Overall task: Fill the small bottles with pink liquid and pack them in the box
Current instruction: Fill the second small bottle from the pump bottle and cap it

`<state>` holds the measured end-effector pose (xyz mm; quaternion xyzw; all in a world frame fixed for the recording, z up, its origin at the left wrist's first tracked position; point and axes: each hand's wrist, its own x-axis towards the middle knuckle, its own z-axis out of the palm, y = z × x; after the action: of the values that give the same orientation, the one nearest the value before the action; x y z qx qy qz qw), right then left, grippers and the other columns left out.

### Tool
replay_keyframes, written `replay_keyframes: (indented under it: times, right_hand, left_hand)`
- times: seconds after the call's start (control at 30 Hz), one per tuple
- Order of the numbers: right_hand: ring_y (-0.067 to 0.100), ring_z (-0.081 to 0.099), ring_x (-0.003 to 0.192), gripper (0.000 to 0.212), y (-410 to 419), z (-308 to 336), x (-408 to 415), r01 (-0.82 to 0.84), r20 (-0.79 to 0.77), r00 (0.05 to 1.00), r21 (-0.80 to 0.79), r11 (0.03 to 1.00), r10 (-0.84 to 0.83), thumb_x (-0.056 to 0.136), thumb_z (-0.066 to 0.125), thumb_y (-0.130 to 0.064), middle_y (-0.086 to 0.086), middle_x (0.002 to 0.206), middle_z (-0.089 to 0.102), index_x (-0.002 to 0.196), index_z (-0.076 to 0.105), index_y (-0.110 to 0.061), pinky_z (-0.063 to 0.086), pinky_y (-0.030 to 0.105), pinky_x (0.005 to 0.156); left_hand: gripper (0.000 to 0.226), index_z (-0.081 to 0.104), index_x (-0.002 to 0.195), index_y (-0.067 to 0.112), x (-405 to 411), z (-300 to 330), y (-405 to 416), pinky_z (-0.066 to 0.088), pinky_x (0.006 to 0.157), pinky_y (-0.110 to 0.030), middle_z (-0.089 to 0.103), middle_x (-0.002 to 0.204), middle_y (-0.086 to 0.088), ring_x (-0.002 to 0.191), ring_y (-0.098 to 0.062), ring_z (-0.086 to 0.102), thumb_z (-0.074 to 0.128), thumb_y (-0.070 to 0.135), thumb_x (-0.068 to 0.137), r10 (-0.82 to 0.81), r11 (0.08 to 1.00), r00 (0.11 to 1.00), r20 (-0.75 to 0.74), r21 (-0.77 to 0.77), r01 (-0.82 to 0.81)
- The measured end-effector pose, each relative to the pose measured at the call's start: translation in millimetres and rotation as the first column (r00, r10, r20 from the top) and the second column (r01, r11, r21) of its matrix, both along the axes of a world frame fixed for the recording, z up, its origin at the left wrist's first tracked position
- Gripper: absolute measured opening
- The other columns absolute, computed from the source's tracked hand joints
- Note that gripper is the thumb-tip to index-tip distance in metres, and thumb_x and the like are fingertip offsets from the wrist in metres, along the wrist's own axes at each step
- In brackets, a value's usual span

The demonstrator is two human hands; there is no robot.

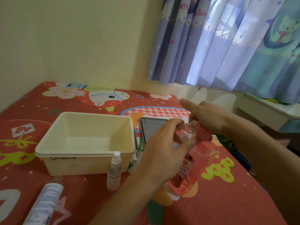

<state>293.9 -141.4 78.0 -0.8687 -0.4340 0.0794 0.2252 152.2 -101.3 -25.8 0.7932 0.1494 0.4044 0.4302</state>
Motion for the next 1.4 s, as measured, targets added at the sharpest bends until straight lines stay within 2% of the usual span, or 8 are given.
replay_keyframes:
  times: [0.27,0.37,0.5,0.67,0.77,1.03,1.27,1.4]
  right_hand:
    - [0.007,0.051,0.037,0.082,-2.9,10.5,0.4,0.004,-0.125,0.992,-0.064,0.998,-0.012,0.083,0.031,-0.083,-0.01,0.039,0.056,0.067,0.071,-0.013,0.042,0.025,0.053]
    - [0.013,0.051,0.047,0.077,-0.1,7.1,1.7,0.013,-0.071,0.997,-0.033,0.999,-0.016,0.089,0.034,-0.075,-0.006,0.045,0.058,0.069,0.071,-0.011,0.04,0.028,0.056]
    - [0.02,0.049,0.06,0.062,1.0,1.0,2.3,0.014,0.0,1.0,-0.008,1.0,-0.014,0.097,0.039,-0.053,0.003,0.062,0.059,0.068,0.068,-0.006,0.041,0.032,0.061]
    - [0.013,0.044,0.046,0.059,-0.7,6.6,1.7,0.012,-0.089,0.996,-0.05,0.999,-0.016,0.095,0.04,-0.054,-0.006,0.043,0.053,0.069,0.068,-0.008,0.04,0.029,0.059]
    - [0.015,0.038,0.045,0.059,-2.7,13.0,0.1,0.01,-0.143,0.99,-0.074,0.997,-0.021,0.093,0.04,-0.057,-0.006,0.043,0.043,0.076,0.065,-0.007,0.042,0.031,0.06]
    - [0.018,0.047,0.058,0.057,0.2,6.7,-1.2,0.01,-0.026,1.0,-0.04,0.999,-0.011,0.097,0.041,-0.046,0.001,0.06,0.061,0.075,0.071,-0.003,0.041,0.031,0.062]
    - [0.023,0.055,0.052,0.056,-2.9,9.7,-2.2,0.057,-0.105,0.993,-0.054,0.997,-0.063,0.094,0.044,-0.051,0.005,0.061,0.061,0.08,0.073,-0.005,0.051,0.031,0.051]
    - [0.029,0.062,0.062,0.059,-4.0,19.0,-5.2,0.088,-0.146,0.984,-0.09,0.992,-0.1,0.093,0.042,-0.054,0.009,0.061,0.064,0.079,0.074,-0.007,0.055,0.032,0.044]
  left_hand:
    - [0.044,0.049,0.128,0.036,0.0,2.0,-1.9,0.045,0.083,-0.011,0.061,0.113,0.024,0.103,0.009,0.057,0.065,0.051,0.09,0.0,1.0,1.0,0.009,-0.003,0.0]
    - [0.042,0.048,0.125,0.039,0.8,0.1,-2.0,0.042,0.079,-0.003,0.06,0.111,0.026,0.103,0.011,0.054,0.066,0.052,0.089,0.025,1.0,1.0,0.015,0.0,-0.025]
    - [0.05,0.049,0.129,0.035,2.8,-3.2,-3.2,0.044,0.082,-0.008,0.062,0.115,0.022,0.105,0.008,0.057,0.061,0.059,0.087,0.021,1.0,1.0,0.012,0.004,-0.021]
    - [0.046,0.049,0.128,0.036,1.8,-1.6,-3.9,0.049,0.085,-0.017,0.063,0.113,0.022,0.104,0.004,0.059,0.063,0.056,0.089,0.009,1.0,1.0,0.025,0.008,-0.01]
    - [0.041,0.049,0.124,0.038,1.7,0.3,-5.4,0.049,0.083,-0.015,0.063,0.111,0.023,0.102,0.005,0.059,0.063,0.055,0.09,0.012,1.0,0.999,0.045,0.015,-0.013]
    - [0.043,0.049,0.126,0.037,4.2,-4.0,-5.1,0.045,0.08,-0.007,0.063,0.11,0.022,0.102,0.005,0.058,0.062,0.057,0.09,0.027,1.0,0.999,0.04,0.012,-0.028]
    - [0.04,0.047,0.123,0.04,3.6,-3.6,-6.2,0.049,0.082,-0.012,0.063,0.11,0.022,0.101,0.006,0.058,0.062,0.057,0.09,0.036,0.999,0.998,0.043,0.016,-0.037]
    - [0.039,0.048,0.123,0.04,3.8,-2.9,-8.0,0.051,0.081,-0.015,0.063,0.109,0.022,0.1,0.006,0.06,0.063,0.056,0.09,0.038,0.999,0.998,0.052,-0.001,-0.038]
